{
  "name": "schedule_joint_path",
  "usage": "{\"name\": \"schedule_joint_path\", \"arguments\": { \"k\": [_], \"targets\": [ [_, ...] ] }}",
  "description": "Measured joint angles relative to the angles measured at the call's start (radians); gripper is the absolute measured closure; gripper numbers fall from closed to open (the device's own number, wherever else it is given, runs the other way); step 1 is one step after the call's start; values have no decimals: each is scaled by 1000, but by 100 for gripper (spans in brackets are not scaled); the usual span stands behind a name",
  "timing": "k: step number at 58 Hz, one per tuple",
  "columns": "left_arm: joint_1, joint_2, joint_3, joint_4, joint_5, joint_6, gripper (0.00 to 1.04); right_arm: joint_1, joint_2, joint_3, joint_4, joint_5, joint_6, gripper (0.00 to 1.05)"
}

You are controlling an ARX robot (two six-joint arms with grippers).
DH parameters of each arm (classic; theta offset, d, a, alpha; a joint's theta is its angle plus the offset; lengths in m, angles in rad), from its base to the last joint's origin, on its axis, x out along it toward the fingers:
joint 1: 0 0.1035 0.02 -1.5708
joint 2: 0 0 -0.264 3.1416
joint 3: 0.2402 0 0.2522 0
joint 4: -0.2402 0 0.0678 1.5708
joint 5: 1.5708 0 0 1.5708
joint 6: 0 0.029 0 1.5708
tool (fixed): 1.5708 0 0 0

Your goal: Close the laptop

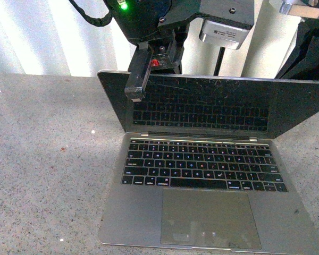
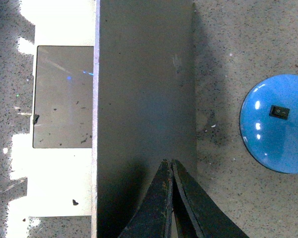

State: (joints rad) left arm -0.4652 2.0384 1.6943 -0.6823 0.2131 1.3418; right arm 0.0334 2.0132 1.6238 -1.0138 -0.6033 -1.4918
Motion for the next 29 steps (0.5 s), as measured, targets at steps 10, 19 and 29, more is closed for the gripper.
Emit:
{"name": "schedule_joint_path", "arguments": {
  "k": [10, 19, 29],
  "targets": [
    [-2, -2, -42, 64, -24, 41, 101, 9, -3, -24, 11, 14, -10, 102],
    [-3, -3, -77, 106, -33, 79, 101, 15, -3, -38, 17, 38, -20, 102],
    [-8, -14, -102, 114, -29, 95, 101, 18, -3, -52, 23, 56, -26, 102]
  ]
}}
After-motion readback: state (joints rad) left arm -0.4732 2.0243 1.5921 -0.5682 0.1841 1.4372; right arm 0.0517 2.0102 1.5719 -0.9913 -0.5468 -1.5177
